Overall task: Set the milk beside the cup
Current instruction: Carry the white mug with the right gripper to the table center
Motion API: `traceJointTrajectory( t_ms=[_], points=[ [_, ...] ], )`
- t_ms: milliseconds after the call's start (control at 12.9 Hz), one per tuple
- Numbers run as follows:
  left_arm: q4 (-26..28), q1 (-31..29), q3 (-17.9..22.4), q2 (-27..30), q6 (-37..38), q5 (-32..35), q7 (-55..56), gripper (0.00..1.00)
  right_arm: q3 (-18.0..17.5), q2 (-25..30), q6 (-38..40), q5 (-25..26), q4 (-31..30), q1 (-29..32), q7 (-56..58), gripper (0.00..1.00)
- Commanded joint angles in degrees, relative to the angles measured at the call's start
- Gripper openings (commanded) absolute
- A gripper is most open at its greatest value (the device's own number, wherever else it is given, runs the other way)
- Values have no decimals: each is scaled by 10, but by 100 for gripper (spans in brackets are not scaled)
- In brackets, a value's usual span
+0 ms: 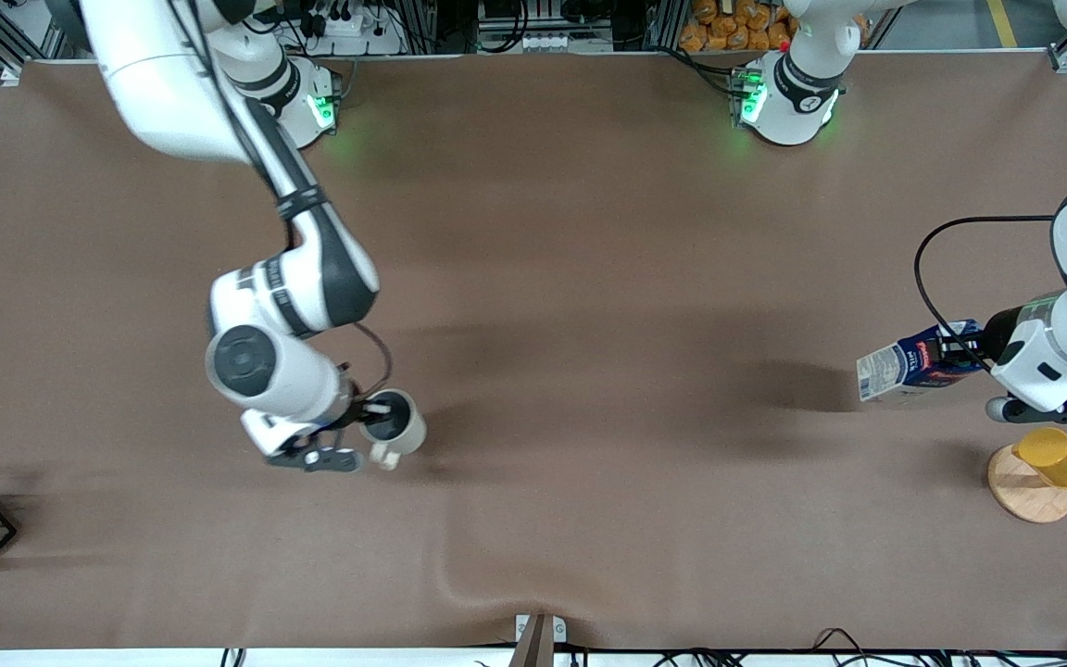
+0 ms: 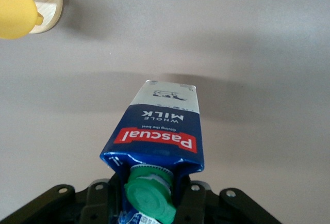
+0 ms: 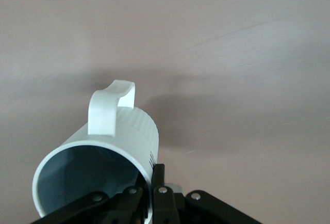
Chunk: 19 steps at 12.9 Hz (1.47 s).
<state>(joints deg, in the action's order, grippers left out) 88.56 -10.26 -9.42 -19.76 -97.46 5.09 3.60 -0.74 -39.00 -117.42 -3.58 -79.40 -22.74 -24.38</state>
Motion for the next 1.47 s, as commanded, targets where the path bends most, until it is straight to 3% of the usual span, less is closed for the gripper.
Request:
traceJointTrajectory(
  t_ms=[0,619,773,1082,1160,1237,1392],
  points=[
    [-4,5,-3,10,22,1,13,31,9,-9,-11,-8,8,-57,-12,0],
    [-7,10,-15,9,22,-6,43,31,11,-53,-20,-6,6,-180,-270,0],
    [-21,11,-15,9,24,-6,44,31,10,-55,-65,-10,7,-175,-272,0],
    [-21,10,-25,8,31,-18,44,31,10,-63,-81,-29,8,-176,-316,1],
    [-21,11,-25,10,35,-21,44,31,10,-63,-85,-29,8,-173,-312,28],
    [-22,11,-25,10,37,-29,45,31,10,-61,-84,-29,9,-172,-311,99],
    [-24,11,-26,10,44,-33,54,31,13,-48,-79,-26,11,-170,-309,100]
  ],
)
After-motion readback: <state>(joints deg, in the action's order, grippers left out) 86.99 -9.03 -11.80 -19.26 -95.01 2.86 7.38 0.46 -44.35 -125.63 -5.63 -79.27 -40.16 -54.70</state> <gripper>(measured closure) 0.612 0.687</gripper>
